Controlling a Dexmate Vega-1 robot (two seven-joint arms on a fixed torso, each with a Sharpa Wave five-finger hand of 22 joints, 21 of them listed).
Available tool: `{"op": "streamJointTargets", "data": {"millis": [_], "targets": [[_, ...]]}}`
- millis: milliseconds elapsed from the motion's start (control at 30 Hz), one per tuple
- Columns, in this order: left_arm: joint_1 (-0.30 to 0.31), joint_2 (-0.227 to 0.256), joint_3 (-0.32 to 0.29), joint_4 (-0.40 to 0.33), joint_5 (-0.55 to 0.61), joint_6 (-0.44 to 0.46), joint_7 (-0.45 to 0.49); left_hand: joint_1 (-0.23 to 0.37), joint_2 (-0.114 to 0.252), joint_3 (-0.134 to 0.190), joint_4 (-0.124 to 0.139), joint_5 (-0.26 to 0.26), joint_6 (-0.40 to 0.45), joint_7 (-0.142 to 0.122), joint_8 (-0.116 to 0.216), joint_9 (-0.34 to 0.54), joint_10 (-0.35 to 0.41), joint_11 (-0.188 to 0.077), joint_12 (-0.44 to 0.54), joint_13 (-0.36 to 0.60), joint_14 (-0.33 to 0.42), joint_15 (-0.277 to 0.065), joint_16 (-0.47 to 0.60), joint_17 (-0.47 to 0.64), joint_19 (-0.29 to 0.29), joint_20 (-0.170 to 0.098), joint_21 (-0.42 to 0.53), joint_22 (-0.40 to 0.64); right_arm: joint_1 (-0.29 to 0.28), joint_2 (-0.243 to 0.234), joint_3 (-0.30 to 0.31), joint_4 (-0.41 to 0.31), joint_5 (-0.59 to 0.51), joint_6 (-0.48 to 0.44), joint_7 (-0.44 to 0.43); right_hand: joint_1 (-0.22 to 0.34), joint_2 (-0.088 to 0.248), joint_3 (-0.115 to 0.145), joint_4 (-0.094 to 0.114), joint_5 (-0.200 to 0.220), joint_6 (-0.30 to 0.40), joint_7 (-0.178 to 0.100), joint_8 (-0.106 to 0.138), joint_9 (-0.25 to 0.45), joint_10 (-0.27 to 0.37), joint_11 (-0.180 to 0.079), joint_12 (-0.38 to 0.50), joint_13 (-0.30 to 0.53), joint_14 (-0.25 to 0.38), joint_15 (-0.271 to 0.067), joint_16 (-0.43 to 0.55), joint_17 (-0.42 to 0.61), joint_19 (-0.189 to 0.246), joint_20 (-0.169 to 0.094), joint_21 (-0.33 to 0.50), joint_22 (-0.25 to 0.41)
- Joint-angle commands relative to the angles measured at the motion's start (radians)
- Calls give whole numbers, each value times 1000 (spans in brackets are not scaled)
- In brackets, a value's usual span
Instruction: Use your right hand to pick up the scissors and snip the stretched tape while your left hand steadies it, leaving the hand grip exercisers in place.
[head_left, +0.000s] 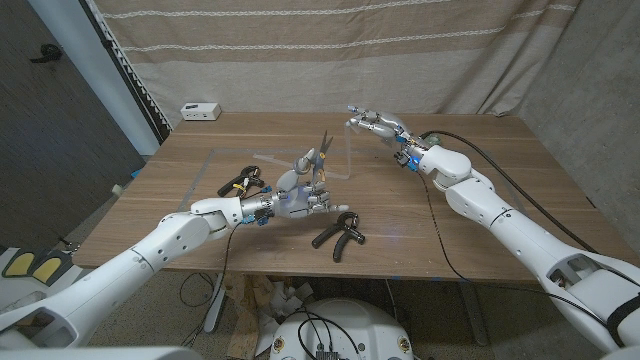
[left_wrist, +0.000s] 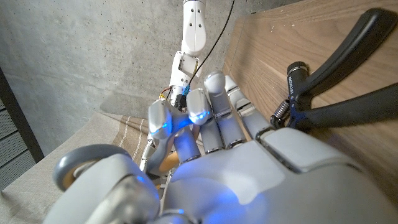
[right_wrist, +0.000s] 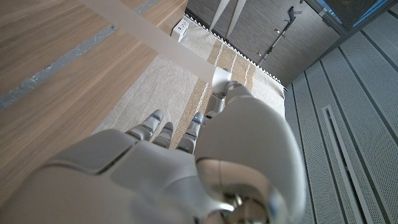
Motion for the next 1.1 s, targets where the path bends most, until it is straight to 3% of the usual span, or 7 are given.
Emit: {"op": "streamJointTargets", "data": {"millis": [33,200,667,800,1100], "targets": [[-14,-9,9,16,5,11,-25,-5,-2,-215,-58,5,219,221,42,4,54,-43,3,4,1,-69,5,-1,10,-48,5,3,19,32,-13,33,16,3,27,-5,2,7,-2,-2,2,-2,5,3,-4,-9,-2,3,-8,-133,1,-1,-5,-59,5,3],[-18,-5,6,11,11,9,-25,-6,-2,-215,-58,5,219,221,42,3,56,-43,4,4,1,-68,6,-2,10,-48,5,5,11,38,-15,32,35,-4,41,-6,2,8,-2,-4,-1,-3,3,4,-5,-10,-3,2,-8,-136,1,-1,-6,-60,5,3],[-50,-45,28,74,-2,20,-97,-7,-1,-215,-58,8,221,221,43,4,56,-46,4,4,4,-66,10,-4,11,-47,7,10,7,43,-6,41,55,5,54,-8,2,11,-1,-10,0,-11,2,8,-4,-10,-1,2,-9,-138,1,-1,-9,-60,5,3],[-56,-76,34,120,-38,40,-141,-8,-1,-214,-57,9,221,221,43,4,60,-45,5,4,4,-65,13,-2,11,-47,7,11,8,43,-1,44,63,5,60,-8,2,12,-1,-11,-1,-11,1,9,-4,-10,-1,2,-9,-137,1,-1,-9,-60,5,3],[-72,-89,44,143,-15,39,-168,-8,0,-214,-57,11,221,221,43,4,61,-48,4,4,4,-66,20,7,11,-47,8,13,3,42,-1,39,68,2,63,-10,1,14,-1,-14,0,-11,0,10,-5,-10,-1,2,-8,-137,2,-1,-9,-58,5,3]]}}
